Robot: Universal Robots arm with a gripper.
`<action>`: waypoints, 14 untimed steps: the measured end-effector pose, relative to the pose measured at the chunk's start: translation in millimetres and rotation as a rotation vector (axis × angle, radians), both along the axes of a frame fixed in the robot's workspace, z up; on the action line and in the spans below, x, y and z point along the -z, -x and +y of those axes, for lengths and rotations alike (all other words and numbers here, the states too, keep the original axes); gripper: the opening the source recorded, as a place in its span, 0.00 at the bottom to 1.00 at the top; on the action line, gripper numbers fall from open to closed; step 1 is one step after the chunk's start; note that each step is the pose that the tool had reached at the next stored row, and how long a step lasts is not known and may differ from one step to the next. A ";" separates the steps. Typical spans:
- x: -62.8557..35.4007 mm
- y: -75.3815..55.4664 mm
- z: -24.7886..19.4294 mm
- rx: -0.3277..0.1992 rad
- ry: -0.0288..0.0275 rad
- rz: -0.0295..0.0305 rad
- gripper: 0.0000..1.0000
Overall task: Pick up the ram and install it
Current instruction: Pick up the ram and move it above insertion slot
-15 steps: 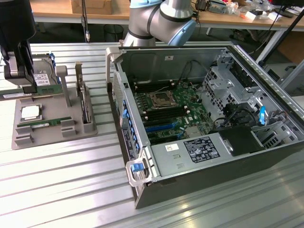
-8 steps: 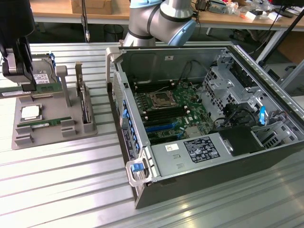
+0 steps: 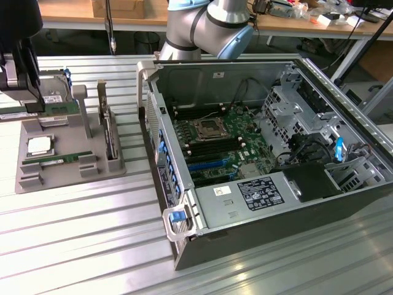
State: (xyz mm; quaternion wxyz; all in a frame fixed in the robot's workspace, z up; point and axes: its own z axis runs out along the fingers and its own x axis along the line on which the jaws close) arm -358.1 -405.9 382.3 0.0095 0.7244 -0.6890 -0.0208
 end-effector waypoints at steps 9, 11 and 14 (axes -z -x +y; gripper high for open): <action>-5.7 -0.1 0.0 0.000 0.0000 0.0000 0.13; -7.1 -0.1 0.0 0.000 0.0000 0.0001 0.13; -9.2 -0.1 0.0 0.000 -0.0001 -0.0001 0.13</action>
